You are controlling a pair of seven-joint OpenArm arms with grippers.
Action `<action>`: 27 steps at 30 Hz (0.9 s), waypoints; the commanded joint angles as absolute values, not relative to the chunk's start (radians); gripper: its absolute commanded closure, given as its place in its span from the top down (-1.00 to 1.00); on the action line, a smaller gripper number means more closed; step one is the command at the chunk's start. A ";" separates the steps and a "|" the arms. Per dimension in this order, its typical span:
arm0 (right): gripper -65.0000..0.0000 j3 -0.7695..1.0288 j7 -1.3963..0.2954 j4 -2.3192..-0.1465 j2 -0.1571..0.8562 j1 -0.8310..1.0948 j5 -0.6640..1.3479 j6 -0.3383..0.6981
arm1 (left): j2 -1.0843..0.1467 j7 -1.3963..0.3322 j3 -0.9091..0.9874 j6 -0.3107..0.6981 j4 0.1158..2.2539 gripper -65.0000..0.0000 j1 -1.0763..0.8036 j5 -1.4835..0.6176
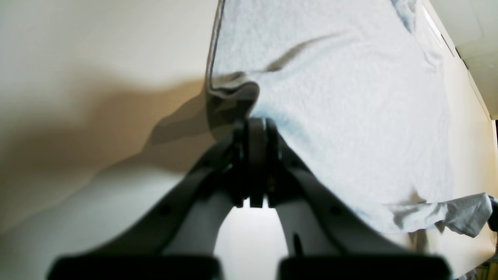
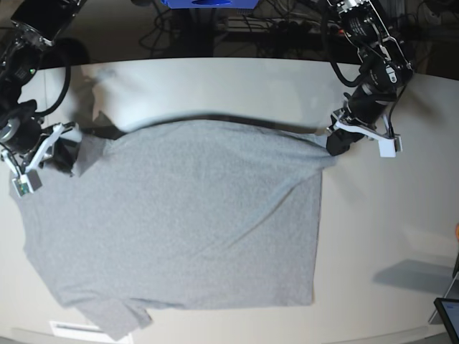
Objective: Fold the T-shirt properly
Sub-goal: 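Lift both shoulder corners and pull them toward the robot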
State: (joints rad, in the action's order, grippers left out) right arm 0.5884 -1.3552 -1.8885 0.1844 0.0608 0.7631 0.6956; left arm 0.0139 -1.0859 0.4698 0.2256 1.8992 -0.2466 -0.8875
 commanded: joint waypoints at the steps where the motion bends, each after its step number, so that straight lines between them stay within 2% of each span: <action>1: -1.00 0.584 -1.334 -1.903 0.199 0.039 0.785 0.698 | 0.007 -1.075 0.475 0.232 1.919 -1.00 -0.239 -0.905; 16: -1.00 0.576 -1.334 -1.879 0.216 -0.084 0.779 0.698 | 0.008 -1.075 0.475 0.232 1.917 -1.00 -0.194 -0.909; 19: -1.00 0.576 -1.333 -1.847 0.216 -0.096 0.777 0.698 | 0.008 -1.075 0.476 0.229 1.906 -1.00 -0.171 -0.977; 23: -1.00 0.575 -1.333 -1.799 0.216 -0.111 0.777 0.698 | 0.008 -1.072 0.476 0.162 1.890 -1.00 -0.137 -1.024; 27: -1.00 0.575 -1.330 -1.785 0.220 -0.131 0.777 0.698 | 0.008 -1.070 0.476 0.159 1.850 -1.00 -0.097 -1.024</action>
